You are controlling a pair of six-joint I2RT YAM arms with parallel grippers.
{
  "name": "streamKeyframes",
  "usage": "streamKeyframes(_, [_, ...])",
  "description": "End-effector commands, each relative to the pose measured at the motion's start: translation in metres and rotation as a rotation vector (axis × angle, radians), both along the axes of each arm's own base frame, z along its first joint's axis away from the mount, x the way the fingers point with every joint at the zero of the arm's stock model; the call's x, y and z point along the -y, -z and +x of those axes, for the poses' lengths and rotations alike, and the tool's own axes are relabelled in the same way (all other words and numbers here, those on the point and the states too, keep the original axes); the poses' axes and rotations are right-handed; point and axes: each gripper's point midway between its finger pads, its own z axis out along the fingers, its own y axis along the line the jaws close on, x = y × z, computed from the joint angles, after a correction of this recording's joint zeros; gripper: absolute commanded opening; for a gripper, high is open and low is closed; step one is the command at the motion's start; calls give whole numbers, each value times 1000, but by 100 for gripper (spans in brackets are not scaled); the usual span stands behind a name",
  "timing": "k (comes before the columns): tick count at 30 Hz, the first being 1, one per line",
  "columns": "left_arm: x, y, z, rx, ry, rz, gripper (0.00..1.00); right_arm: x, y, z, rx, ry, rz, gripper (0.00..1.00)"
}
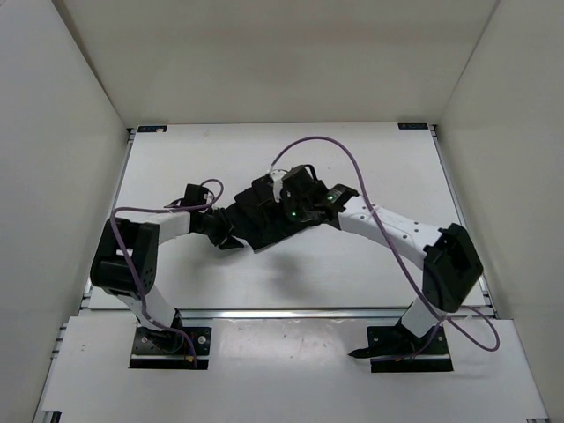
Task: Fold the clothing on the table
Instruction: Fold the skirt
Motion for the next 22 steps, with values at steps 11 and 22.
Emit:
streamKeyframes(11, [-29, -48, -50, 154, 63, 97, 46, 137, 18, 29, -106, 408, -82, 61])
streamKeyframes(22, [-33, -42, -69, 154, 105, 139, 48, 179, 20, 44, -75, 496, -123, 61])
